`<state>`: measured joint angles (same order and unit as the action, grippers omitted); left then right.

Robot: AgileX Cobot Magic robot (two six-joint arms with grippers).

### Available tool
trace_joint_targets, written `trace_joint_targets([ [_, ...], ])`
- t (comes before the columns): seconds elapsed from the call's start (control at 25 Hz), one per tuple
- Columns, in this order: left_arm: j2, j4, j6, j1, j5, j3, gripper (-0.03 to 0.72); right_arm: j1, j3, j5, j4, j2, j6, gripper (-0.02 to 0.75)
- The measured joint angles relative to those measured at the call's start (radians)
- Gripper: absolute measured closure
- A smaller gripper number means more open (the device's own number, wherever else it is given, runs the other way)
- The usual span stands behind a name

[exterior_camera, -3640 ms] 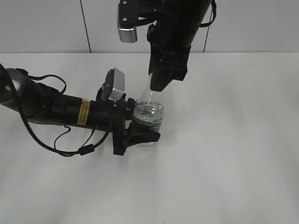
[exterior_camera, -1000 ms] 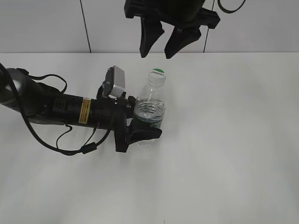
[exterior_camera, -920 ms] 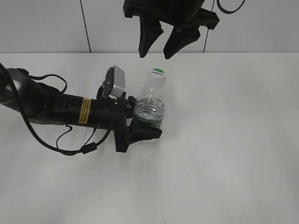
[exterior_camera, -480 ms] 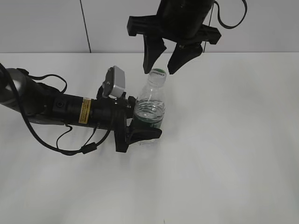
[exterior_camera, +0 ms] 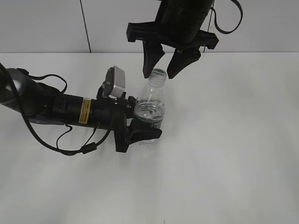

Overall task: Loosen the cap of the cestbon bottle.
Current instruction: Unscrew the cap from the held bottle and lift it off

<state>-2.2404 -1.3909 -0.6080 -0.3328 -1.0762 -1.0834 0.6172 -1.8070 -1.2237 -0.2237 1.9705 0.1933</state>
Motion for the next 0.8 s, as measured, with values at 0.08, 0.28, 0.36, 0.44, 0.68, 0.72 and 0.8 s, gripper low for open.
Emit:
trace_joint_targets([
  [0.08, 0.0, 0.0, 0.0, 0.0, 0.0, 0.0, 0.276, 0.0, 0.0, 0.0, 0.003, 0.002, 0.0, 0.331],
  [0.28, 0.0, 0.0, 0.0, 0.0, 0.0, 0.0, 0.276, 0.0, 0.0, 0.0, 0.002, 0.012, 0.0, 0.331],
  [0.36, 0.0, 0.0, 0.0, 0.0, 0.0, 0.0, 0.276, 0.0, 0.0, 0.0, 0.002, 0.012, 0.001, 0.331],
  [0.44, 0.0, 0.0, 0.0, 0.0, 0.0, 0.0, 0.276, 0.0, 0.0, 0.0, 0.002, 0.012, 0.001, 0.331],
  [0.68, 0.0, 0.0, 0.0, 0.0, 0.0, 0.0, 0.276, 0.0, 0.0, 0.0, 0.002, 0.012, 0.031, 0.331],
  [0.72, 0.0, 0.0, 0.0, 0.0, 0.0, 0.0, 0.276, 0.0, 0.0, 0.0, 0.002, 0.012, 0.039, 0.331],
  [0.8, 0.0, 0.0, 0.0, 0.0, 0.0, 0.0, 0.276, 0.0, 0.0, 0.0, 0.002, 0.012, 0.061, 0.331],
])
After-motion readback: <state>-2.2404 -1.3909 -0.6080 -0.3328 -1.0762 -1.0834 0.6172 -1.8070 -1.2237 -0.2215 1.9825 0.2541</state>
